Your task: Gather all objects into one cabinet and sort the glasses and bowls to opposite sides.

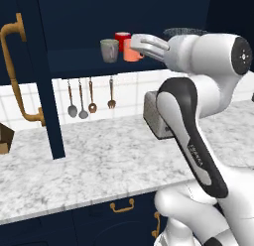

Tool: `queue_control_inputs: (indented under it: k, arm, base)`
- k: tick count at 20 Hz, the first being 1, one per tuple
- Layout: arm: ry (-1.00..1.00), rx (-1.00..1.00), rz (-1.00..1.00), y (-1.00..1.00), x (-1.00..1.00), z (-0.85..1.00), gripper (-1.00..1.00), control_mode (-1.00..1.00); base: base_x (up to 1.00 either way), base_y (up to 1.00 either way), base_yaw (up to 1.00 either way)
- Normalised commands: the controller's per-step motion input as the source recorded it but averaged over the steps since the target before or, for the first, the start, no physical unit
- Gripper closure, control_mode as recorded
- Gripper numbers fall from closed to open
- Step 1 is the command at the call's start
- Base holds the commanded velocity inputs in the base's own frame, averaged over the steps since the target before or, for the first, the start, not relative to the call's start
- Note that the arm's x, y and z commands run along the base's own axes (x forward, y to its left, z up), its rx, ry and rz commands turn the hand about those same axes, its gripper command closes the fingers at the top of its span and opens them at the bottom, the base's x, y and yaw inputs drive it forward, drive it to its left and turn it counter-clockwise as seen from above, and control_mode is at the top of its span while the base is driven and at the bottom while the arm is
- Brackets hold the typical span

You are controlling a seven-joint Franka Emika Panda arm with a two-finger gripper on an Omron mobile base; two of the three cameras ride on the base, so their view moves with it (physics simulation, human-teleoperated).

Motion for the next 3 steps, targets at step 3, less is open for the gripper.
queue_control_inputs:
  k: [3]
  arm:
    - [-0.03,0.1,0.11,-0.27,-1.0,0.04,-1.0,-1.0]
  base:
    - [0.0,0.0,0.0]
